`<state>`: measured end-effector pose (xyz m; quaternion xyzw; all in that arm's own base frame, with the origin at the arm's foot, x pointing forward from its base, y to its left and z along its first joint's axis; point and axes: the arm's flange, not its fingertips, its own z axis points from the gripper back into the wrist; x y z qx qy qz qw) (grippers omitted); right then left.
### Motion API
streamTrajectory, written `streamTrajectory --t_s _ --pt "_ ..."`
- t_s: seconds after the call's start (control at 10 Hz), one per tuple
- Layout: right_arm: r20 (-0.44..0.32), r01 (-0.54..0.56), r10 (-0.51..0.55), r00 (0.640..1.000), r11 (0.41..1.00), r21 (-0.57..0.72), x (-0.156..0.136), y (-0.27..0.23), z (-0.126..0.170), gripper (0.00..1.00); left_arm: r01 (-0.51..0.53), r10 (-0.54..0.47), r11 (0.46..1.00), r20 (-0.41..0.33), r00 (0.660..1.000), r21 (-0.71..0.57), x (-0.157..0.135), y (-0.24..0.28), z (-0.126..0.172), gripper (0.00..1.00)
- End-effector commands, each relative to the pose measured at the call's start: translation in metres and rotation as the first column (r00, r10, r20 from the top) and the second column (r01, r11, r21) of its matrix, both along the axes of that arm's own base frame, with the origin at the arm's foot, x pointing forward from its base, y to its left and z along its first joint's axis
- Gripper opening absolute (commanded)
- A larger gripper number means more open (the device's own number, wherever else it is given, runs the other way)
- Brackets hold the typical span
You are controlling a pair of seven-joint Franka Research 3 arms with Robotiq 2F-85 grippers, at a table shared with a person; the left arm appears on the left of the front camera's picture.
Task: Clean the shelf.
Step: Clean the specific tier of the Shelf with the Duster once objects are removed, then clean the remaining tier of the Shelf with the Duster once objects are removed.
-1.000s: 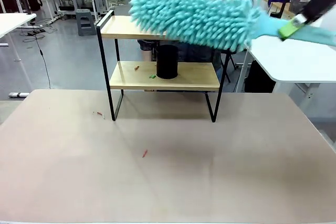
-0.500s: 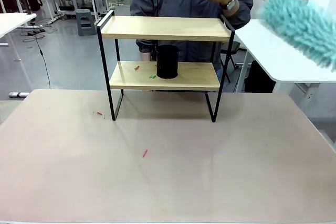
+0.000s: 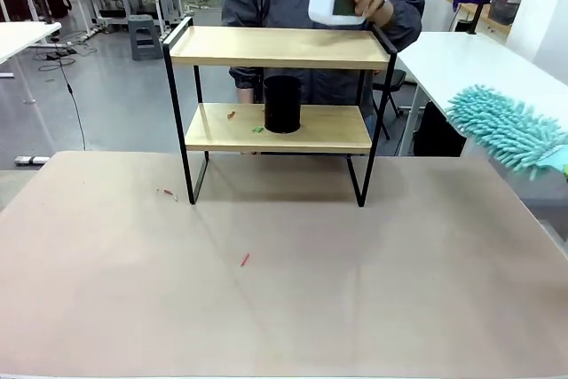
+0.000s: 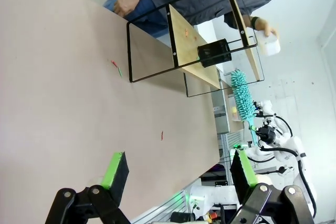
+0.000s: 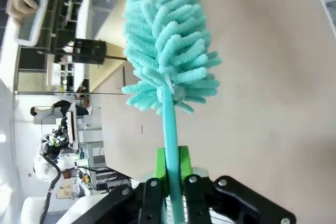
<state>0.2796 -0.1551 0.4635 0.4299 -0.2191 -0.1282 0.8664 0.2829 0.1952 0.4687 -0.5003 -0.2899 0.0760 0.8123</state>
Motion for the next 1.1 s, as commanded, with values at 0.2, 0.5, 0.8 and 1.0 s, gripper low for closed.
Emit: streamTrajectory --t_s 0.2,0.5,0.8,1.0 --pt "0.075 -0.010 0.009 0.997 1.000 0.008 -0.0192 -0.0071 0.0152 0.12 0.002 -0.002 1.000 0.027 1.000 -0.006 0.0008 -0.0016 -0.0009 1.00" --pt "0.075 -0.010 0.009 0.997 1.000 0.008 -0.0192 -0.0071 0.0152 0.12 0.002 -0.002 1.000 0.027 1.000 -0.006 0.0008 -0.0016 -0.0009 1.00" --pt "0.075 -0.010 0.009 0.997 1.000 0.008 -0.0192 -0.0071 0.0152 0.12 0.002 -0.002 1.000 0.027 1.000 -0.006 0.0008 -0.0016 -0.0009 1.00" --pt "0.075 -0.010 0.009 0.997 1.000 0.008 -0.0192 -0.0071 0.0152 0.12 0.002 -0.002 1.000 0.027 1.000 -0.006 0.0008 -0.0016 -0.0009 1.00"
